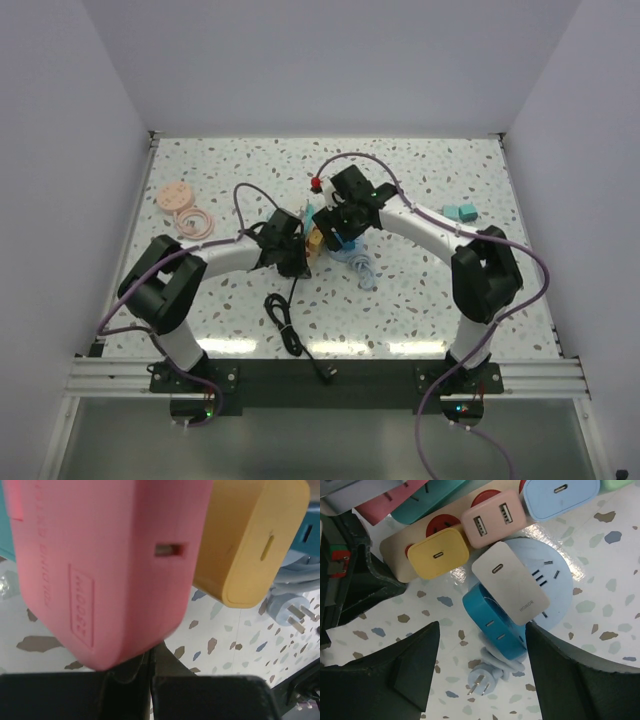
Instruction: Pull the plug off the socket
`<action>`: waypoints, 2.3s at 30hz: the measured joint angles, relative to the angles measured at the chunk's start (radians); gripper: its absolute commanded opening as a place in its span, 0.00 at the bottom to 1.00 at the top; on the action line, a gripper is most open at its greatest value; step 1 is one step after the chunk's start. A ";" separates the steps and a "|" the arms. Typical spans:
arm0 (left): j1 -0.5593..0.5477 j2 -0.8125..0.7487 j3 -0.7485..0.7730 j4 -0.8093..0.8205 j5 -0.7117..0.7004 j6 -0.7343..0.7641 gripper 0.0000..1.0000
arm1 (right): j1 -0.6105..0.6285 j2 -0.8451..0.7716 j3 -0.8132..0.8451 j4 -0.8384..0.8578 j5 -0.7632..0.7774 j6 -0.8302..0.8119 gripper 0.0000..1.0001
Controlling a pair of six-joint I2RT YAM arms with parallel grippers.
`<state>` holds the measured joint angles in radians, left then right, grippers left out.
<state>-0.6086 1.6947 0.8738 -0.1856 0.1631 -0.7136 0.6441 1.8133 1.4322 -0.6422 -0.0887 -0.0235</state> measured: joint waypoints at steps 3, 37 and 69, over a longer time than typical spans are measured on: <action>0.011 0.046 0.057 -0.022 0.011 0.004 0.00 | 0.017 0.005 0.000 0.002 0.035 -0.016 0.72; 0.039 -0.061 0.166 -0.002 -0.019 0.060 0.15 | 0.042 0.135 0.141 -0.167 0.315 0.592 0.00; 0.124 0.073 -0.153 0.756 0.420 -0.091 0.56 | 0.043 -0.087 -0.045 -0.030 0.161 0.607 0.00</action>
<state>-0.4847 1.7676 0.7204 0.5701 0.5835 -0.8043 0.6868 1.7264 1.3872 -0.6720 0.0727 0.5835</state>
